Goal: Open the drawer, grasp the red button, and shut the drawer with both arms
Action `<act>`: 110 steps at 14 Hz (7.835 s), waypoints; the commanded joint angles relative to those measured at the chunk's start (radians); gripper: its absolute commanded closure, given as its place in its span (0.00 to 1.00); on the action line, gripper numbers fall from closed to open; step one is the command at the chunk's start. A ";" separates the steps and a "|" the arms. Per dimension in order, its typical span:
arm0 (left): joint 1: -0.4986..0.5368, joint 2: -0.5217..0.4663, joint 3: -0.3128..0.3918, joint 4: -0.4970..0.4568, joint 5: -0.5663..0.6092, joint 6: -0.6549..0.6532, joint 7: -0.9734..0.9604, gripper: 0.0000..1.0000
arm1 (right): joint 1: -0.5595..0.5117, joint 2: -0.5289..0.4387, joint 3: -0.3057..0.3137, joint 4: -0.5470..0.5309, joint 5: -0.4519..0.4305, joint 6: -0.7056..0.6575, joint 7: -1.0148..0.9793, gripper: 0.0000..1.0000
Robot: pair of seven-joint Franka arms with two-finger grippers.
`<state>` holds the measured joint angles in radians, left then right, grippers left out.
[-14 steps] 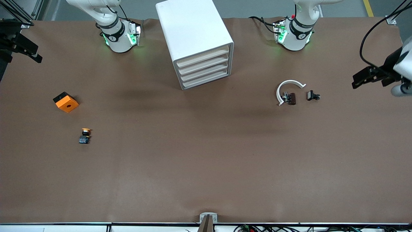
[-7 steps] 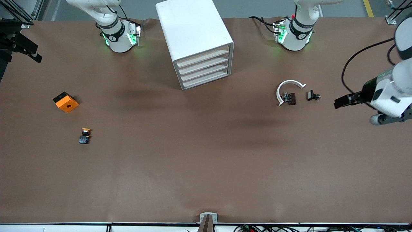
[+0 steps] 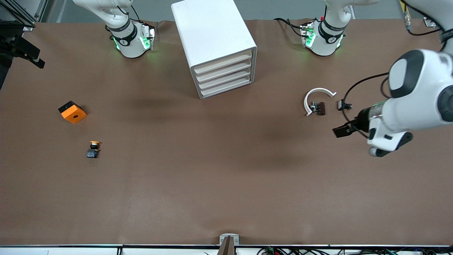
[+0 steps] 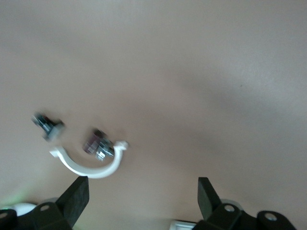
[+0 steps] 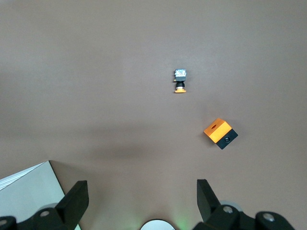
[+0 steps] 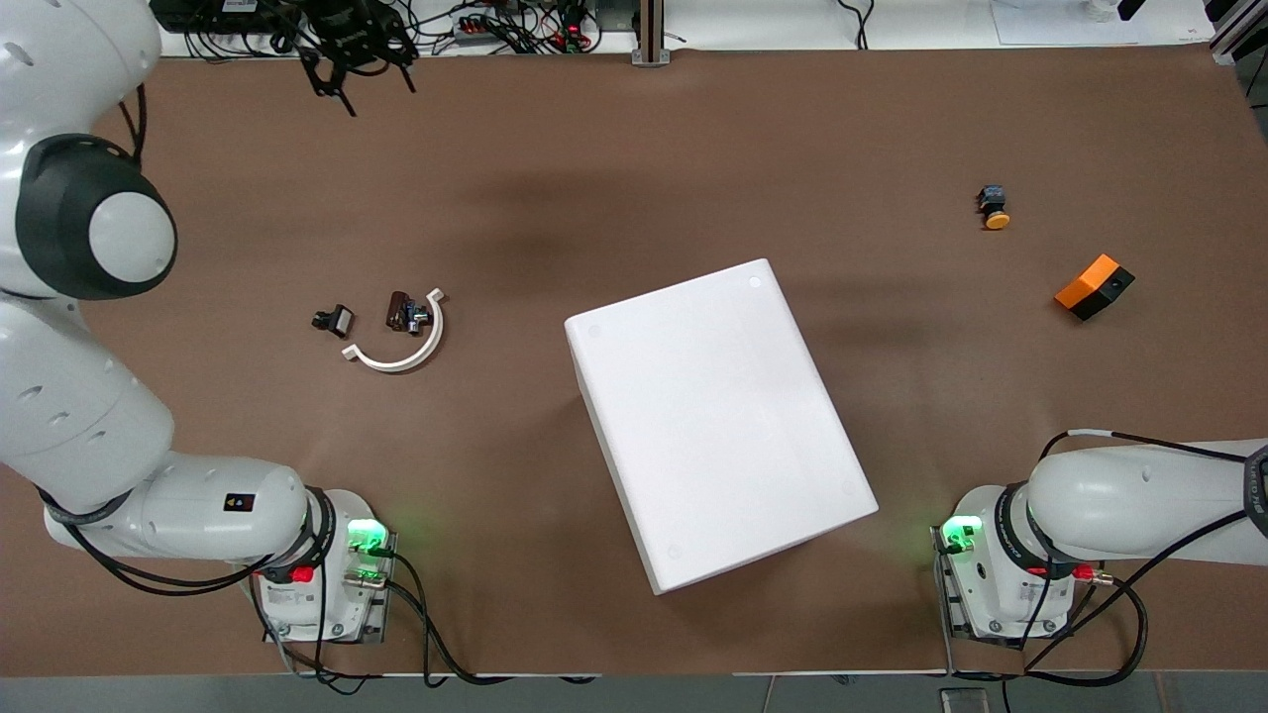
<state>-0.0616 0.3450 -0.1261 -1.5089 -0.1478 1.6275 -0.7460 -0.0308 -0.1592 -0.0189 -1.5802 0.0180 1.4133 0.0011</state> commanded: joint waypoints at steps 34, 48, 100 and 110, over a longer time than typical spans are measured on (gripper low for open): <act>-0.408 0.427 -0.003 0.009 -0.749 -0.087 -1.477 0.32 | -0.004 0.237 -0.004 0.029 -0.036 -0.079 0.122 0.00; -0.526 0.457 -0.009 0.003 -0.819 -0.089 -1.488 0.34 | -0.011 0.248 -0.004 0.029 -0.032 -0.071 0.108 0.00; -0.454 0.295 0.291 0.217 -0.797 -0.083 -1.420 0.00 | 0.586 0.428 0.002 0.155 0.039 0.007 1.586 0.00; -0.443 0.140 0.548 0.231 -0.436 -0.083 -0.772 0.00 | 0.830 0.526 0.002 0.143 0.128 0.289 1.974 0.00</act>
<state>-0.4869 0.4998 0.3865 -1.2588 -0.6535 1.5455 -1.6045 0.7500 0.3226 -0.0052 -1.4568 0.1190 1.6784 1.9257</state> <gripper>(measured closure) 0.000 0.000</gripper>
